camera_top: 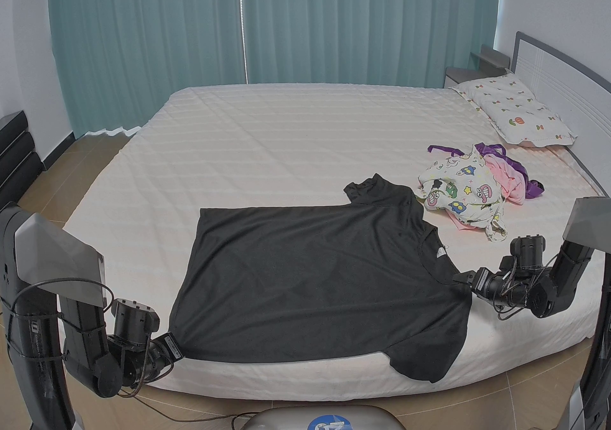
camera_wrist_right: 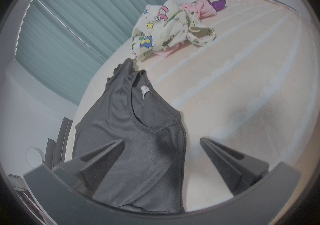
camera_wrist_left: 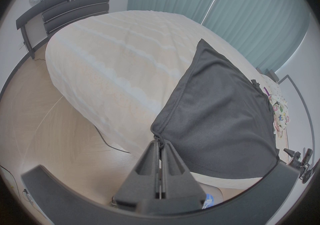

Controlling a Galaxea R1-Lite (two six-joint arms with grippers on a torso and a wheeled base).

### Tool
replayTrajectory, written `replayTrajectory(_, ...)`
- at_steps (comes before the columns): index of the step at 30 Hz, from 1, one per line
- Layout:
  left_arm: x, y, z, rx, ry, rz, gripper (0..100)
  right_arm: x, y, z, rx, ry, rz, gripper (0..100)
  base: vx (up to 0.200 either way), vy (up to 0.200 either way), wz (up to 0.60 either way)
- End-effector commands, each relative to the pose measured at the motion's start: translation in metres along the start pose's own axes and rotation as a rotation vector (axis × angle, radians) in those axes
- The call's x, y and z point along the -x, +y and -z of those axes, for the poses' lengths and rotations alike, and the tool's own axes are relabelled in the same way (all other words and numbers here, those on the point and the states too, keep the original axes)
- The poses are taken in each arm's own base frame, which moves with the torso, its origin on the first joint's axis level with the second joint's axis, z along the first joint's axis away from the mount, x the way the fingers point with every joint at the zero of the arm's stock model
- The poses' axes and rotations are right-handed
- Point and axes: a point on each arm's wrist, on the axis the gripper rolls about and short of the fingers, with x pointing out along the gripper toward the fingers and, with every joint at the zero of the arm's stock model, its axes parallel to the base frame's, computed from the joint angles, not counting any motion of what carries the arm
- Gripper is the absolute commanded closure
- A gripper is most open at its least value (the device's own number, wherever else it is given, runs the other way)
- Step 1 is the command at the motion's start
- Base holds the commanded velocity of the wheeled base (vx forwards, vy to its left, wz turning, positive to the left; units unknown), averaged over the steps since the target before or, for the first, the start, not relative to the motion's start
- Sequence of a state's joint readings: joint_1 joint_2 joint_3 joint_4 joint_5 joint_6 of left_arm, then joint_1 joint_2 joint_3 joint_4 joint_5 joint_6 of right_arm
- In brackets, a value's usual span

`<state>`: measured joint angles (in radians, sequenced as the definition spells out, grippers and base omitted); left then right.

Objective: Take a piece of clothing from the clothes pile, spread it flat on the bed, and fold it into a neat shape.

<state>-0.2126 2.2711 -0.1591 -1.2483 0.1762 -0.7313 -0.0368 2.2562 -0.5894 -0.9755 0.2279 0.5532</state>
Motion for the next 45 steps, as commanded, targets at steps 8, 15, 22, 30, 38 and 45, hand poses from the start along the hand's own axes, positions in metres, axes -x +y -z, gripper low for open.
replayTrajectory(8,-0.002,-0.014,-0.017,0.132,-0.124,0.112,100,0.017,0.005,0.031,0.08,0.131,-0.068,0,0.0,0.0,0.0)
replayTrajectory(15,-0.003,-0.018,-0.022,0.175,-0.151,0.145,100,0.004,0.005,0.037,0.091,0.157,-0.065,0,0.0,0.0,0.0)
replayTrajectory(22,-0.002,-0.026,-0.032,0.199,-0.201,0.187,100,0.003,0.014,0.017,0.087,0.078,-0.109,100,0.0,0.0,0.0)
replayTrajectory(30,-0.016,-0.044,-0.058,0.227,-0.303,0.255,100,-0.009,0.036,-0.018,0.093,-0.033,-0.176,100,0.0,0.0,0.0)
replayTrajectory(38,-0.044,-0.039,-0.069,0.269,-0.33,0.232,100,-0.037,0.064,-0.021,0.144,-0.023,-0.234,100,0.0,0.0,0.0)
replayTrajectory(45,-0.055,-0.036,-0.065,0.292,-0.313,0.22,100,-0.057,0.065,-0.016,0.148,-0.007,-0.237,0,0.0,0.0,0.0)
